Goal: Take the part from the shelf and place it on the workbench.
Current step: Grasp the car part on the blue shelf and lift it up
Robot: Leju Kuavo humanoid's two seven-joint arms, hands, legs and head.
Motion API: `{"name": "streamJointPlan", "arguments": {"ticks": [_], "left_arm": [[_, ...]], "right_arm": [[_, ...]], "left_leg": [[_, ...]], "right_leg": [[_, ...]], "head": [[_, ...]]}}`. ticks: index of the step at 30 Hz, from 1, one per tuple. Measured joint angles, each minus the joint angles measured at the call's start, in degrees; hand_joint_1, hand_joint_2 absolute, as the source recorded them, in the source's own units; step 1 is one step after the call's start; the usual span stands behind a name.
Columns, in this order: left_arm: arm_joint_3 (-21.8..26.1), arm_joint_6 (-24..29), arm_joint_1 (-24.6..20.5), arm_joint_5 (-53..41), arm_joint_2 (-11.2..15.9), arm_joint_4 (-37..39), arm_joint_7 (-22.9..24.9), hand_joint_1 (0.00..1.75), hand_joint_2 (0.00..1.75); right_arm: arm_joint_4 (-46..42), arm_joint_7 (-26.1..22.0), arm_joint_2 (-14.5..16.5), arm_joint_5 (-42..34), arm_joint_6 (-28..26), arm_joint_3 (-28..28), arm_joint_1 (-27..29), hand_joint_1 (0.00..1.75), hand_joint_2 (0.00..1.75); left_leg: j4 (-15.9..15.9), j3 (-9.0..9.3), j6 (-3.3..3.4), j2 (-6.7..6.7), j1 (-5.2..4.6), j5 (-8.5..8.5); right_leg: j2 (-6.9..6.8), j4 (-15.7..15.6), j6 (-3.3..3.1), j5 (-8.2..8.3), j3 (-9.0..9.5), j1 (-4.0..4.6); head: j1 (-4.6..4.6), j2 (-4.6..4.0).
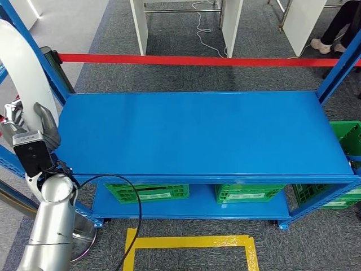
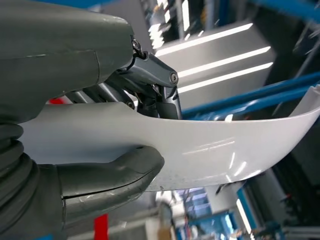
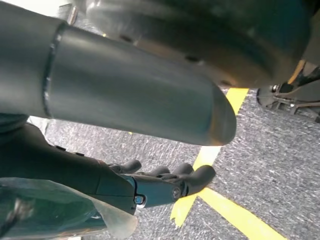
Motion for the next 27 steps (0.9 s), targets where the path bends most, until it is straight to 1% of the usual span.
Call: {"name": "streamJointPlan", "arguments": {"ticks": [1,2,3,4,5,6,7,8,9,10,11,12,13,14,15,16,17,18,19,20,21,22,23,24,25,26,27], "left_arm": [[1.4,0.1,0.2,-1.4,-0.3,-0.1,-0.9,1.75,1.75],[2.9,0.1,0.3,-2.7,-0.7,-0.1,-1.7,1.75,1.75],[4.3,0.1,0.3,-3.7,-1.2,-0.2,-2.3,1.75,1.75],[5.6,0.1,0.3,-4.4,-1.6,-0.3,-2.8,1.75,1.75],[6.7,0.2,0.2,-4.9,-2.0,-0.4,-3.4,1.75,1.75],[7.6,0.2,0.1,-5.4,-2.5,-0.6,-3.9,1.75,1.75],[8.4,0.2,0.0,-5.8,-2.9,-0.7,-4.4,1.75,1.75],[9.1,0.2,0.0,-6.1,-3.2,-0.8,-4.8,1.75,1.75],[9.7,0.2,0.0,-6.2,-3.5,-0.8,-5.1,1.75,1.75],[10.1,0.3,0.0,-6.4,-3.8,-0.9,-5.3,1.75,1.75],[10.4,0.3,0.0,-6.4,-4.0,-0.9,-5.4,1.75,1.75],[10.6,0.3,-0.1,-6.5,-4.2,-1.0,-5.3,1.75,1.75],[10.6,0.3,-0.1,-6.3,-4.3,-1.1,-5.1,1.75,1.75],[10.6,0.3,-0.1,-6.0,-4.4,-1.1,-4.7,1.75,1.75],[10.6,0.3,0.0,-5.6,-4.5,-1.2,-4.3,1.75,1.75],[10.4,0.3,0.0,-5.1,-4.5,-1.2,-3.8,1.75,1.75],[10.2,0.3,0.1,-4.7,-4.5,-1.3,-3.4,1.75,1.75],[9.8,0.3,0.2,-4.3,-4.4,-1.4,-2.9,1.75,1.75],[9.3,0.3,0.3,-4.0,-4.3,-1.5,-2.5,1.75,1.75],[8.7,0.3,0.4,-3.9,-4.2,-1.7,-2.2,1.75,1.75],[8.2,0.3,0.4,-3.7,-4.1,-1.9,-2.0,1.75,1.75],[7.7,0.3,0.4,-3.6,-4.0,-2.2,-1.9,1.75,1.75],[7.3,0.3,0.4,-3.5,-3.9,-2.4,-1.7,1.75,1.75],[6.7,0.3,0.4,-3.2,-3.8,-2.6,-1.4,1.75,1.75],[6.2,0.3,0.4,-2.9,-3.6,-2.7,-1.0,1.75,1.75],[5.5,0.2,0.4,-2.5,-3.4,-2.8,-0.4,1.75,1.75],[4.8,0.2,0.5,-2.1,-3.0,-3.0,0.0,1.75,1.75]], "right_arm": [[0.0,0.0,0.1,0.0,0.0,0.0,0.0,0.0,0.0],[0.0,0.0,0.2,0.0,0.0,0.0,0.0,0.0,0.0],[0.0,0.1,0.2,0.0,0.1,0.0,0.0,0.0,0.0],[0.0,0.1,0.2,0.0,0.1,0.0,0.0,0.0,0.0],[0.0,0.1,0.3,-0.1,0.1,0.0,0.0,0.0,0.0],[0.0,0.1,0.3,-0.1,0.1,0.0,-0.1,0.0,0.0],[0.0,0.1,0.3,-0.1,0.1,0.0,-0.2,0.0,0.0],[0.0,0.1,0.3,-0.1,0.1,0.0,-0.2,0.0,0.0],[0.0,0.1,0.4,-0.1,0.1,0.0,-0.3,0.0,0.0],[0.0,0.0,0.4,-0.1,0.2,0.0,-0.3,0.0,0.0],[0.0,0.0,0.4,-0.1,0.2,0.0,-0.3,0.0,0.0],[0.0,0.0,0.4,-0.1,0.2,0.0,-0.3,0.0,0.0],[0.0,-0.1,0.4,-0.2,0.2,0.0,-0.2,0.0,0.0],[0.0,-0.1,0.4,-0.2,0.2,0.0,-0.3,0.0,0.0],[0.0,-0.2,0.4,-0.2,0.2,0.0,-0.3,0.0,0.0],[0.0,-0.2,0.4,-0.2,0.2,0.0,-0.3,0.0,0.0],[0.0,-0.3,0.4,-0.2,0.2,0.0,-0.3,0.0,0.0],[0.0,-0.3,0.4,-0.2,0.2,0.0,-0.3,0.0,0.0],[0.0,-0.4,0.4,-0.3,0.2,0.0,-0.3,0.0,0.0],[0.0,-0.4,0.4,-0.3,0.2,0.0,-0.4,0.0,0.0],[0.0,-0.4,0.4,-0.3,0.2,0.0,-0.5,0.0,0.0],[0.0,-0.4,0.4,-0.3,0.2,0.0,-0.6,0.0,0.0],[0.0,-0.5,0.4,-0.3,0.2,0.0,-0.7,0.0,0.0],[0.0,-0.5,0.4,-0.3,0.2,0.0,-0.7,0.0,0.0],[0.0,-0.5,0.4,-0.4,0.2,0.0,-0.7,0.0,0.0],[0.0,-0.5,0.4,-0.4,0.2,0.0,-0.7,0.0,0.0],[0.0,-0.5,0.4,-0.4,0.3,0.0,-0.6,0.0,0.0]], "left_leg": [[2.9,-1.0,-0.13,0.0,0.1,-1.11],[4.1,-1.26,-0.2,0.0,0.19,-1.23],[3.0,-0.45,-0.21,0.01,0.28,-0.24],[0.1,1.24,-0.17,0.01,0.38,1.45],[-3.8,3.34,-0.08,0.0,0.45,3.1],[-7.3,5.2,0.01,-0.02,0.42,4.33],[-9.7,6.32,0.12,-0.03,0.37,4.94],[-10.9,6.71,0.27,-0.06,0.27,5.08],[-11.0,6.59,0.48,-0.08,0.13,5.16],[-11.1,6.3,0.83,-0.05,0.12,5.38],[-11.1,6.04,1.26,0.01,0.16,5.72],[-11.2,5.75,1.76,0.1,0.23,6.11],[-11.4,5.36,2.23,0.21,0.31,6.55],[-11.4,4.89,2.57,0.31,0.29,6.96],[-11.4,4.33,2.8,0.36,0.21,7.36],[-11.4,3.75,2.91,0.41,0.1,7.79],[-11.3,3.16,2.95,0.44,0.0,8.22],[-11.3,2.61,2.94,0.44,-0.1,8.64],[-11.3,2.11,2.9,0.43,-0.18,9.05],[-11.2,1.71,2.81,0.41,-0.24,9.45],[-11.2,1.38,2.64,0.39,-0.35,9.82],[-11.2,1.13,2.4,0.4,-0.42,10.2],[-11.2,0.97,2.1,0.44,-0.45,10.64],[-11.3,0.85,1.77,0.49,-0.45,11.11],[-11.4,0.8,1.46,0.52,-0.4,11.61],[-11.4,0.63,1.16,0.49,-0.32,11.75],[-11.0,0.33,0.82,0.43,-0.29,11.01]], "right_leg": [[0.0,0.0,-0.07,0.05,-0.05,0.0],[0.01,0.1,-0.1,0.12,-0.12,0.0],[0.01,0.1,-0.1,0.2,-0.19,0.0],[0.02,0.2,-0.05,0.28,-0.24,-0.01],[0.03,0.2,0.05,0.38,-0.29,0.0],[0.04,0.3,0.23,0.48,-0.42,0.1],[0.05,0.5,0.5,0.64,-0.63,0.19],[0.05,0.5,0.84,0.85,-0.89,0.27],[0.04,0.6,1.23,1.1,-1.13,0.31],[0.04,0.5,1.64,1.3,-1.32,0.26],[0.02,0.7,1.99,0.97,-1.63,0.18],[0.02,1.6,2.27,-0.13,-2.13,0.13],[0.02,3.7,2.46,-2.11,-2.97,0.1],[0.0,6.9,2.61,-4.68,-4.11,0.06],[0.0,10.8,2.72,-7.15,-5.27,0.07],[0.0,14.3,2.8,-8.88,-6.13,0.08],[0.0,16.2,2.8,-9.39,-6.23,0.09],[0.0,16.3,2.73,-8.76,-5.38,0.11],[0.0,14.2,2.56,-7.27,-3.5,0.14],[-0.01,10.4,2.26,-5.65,-0.73,0.21],[-0.02,6.1,1.95,-4.82,2.17,0.32],[-0.01,2.3,1.7,-4.53,4.67,0.43],[0.02,-0.3,1.52,-4.69,6.21,0.57],[0.06,-1.4,1.43,-4.94,6.79,0.7],[0.1,-1.7,1.32,-4.69,6.6,0.75],[-0.01,-1.8,1.06,-4.22,6.24,0.66],[-0.13,-1.9,0.72,-3.63,5.85,0.54]], "head": [[0.01,0.0],[0.01,0.0],[0.0,0.0],[0.0,0.0],[0.01,0.0],[0.01,0.0],[0.02,0.0],[0.04,0.0],[0.05,0.0],[0.06,0.0],[0.04,0.0],[0.13,0.0],[0.23,0.0],[0.31,0.0],[0.41,0.0],[0.42,0.0],[0.4,0.0],[0.42,0.0],[0.42,0.0],[0.43,0.0],[0.43,0.0],[0.39,0.0],[0.39,0.0],[0.36,0.0],[0.35,0.0],[0.39,0.0],[0.35,0.0]]}}
